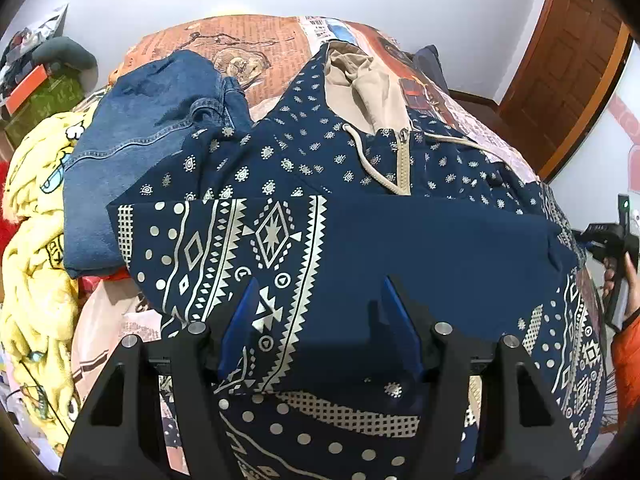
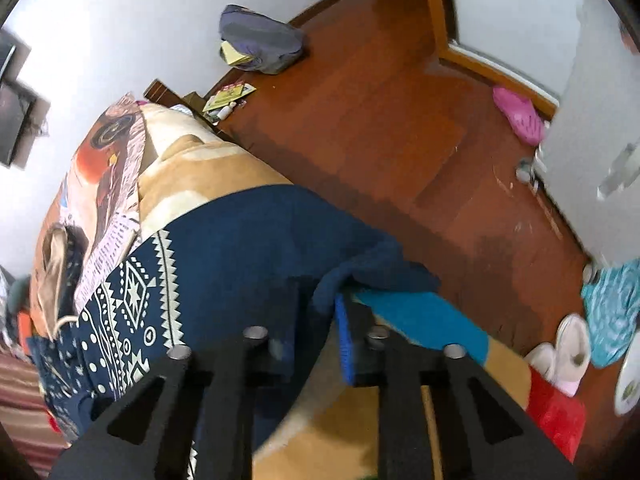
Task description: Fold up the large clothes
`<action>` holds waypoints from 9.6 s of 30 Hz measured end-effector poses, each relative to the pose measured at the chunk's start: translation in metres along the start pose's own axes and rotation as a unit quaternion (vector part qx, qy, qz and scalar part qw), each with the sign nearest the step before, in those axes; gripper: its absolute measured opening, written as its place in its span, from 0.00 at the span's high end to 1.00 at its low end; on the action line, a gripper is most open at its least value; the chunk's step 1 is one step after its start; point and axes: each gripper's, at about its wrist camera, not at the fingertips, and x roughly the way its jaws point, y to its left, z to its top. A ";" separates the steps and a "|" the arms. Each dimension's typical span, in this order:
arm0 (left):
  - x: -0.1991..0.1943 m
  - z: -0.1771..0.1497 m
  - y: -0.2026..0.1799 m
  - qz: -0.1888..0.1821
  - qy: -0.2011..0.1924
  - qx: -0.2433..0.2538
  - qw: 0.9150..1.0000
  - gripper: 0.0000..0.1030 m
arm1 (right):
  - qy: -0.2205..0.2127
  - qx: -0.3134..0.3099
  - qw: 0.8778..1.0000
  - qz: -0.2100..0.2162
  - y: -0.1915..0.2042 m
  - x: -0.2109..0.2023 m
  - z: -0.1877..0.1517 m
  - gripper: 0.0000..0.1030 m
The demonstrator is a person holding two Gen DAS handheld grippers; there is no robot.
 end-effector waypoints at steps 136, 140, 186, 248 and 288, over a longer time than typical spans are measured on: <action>0.111 0.071 -0.311 -0.095 0.046 0.280 0.954 0.91 | -0.007 -0.236 0.971 0.031 0.064 -0.081 -0.094 0.61; 0.071 0.085 -0.278 -0.119 -0.007 0.231 0.966 0.92 | -0.014 -0.245 0.969 0.037 0.071 -0.085 -0.096 0.61; -0.017 -0.032 -0.003 0.020 -0.033 0.116 0.993 0.45 | 0.021 -0.327 0.945 0.006 0.163 -0.035 -0.117 0.42; 0.042 0.154 0.015 0.005 -0.037 0.044 0.998 0.29 | -0.038 -0.409 0.908 0.087 0.319 -0.053 -0.056 0.39; 0.087 0.194 0.001 -0.084 -0.017 0.017 0.996 0.92 | 0.018 -0.423 0.895 0.140 0.343 0.001 -0.046 0.90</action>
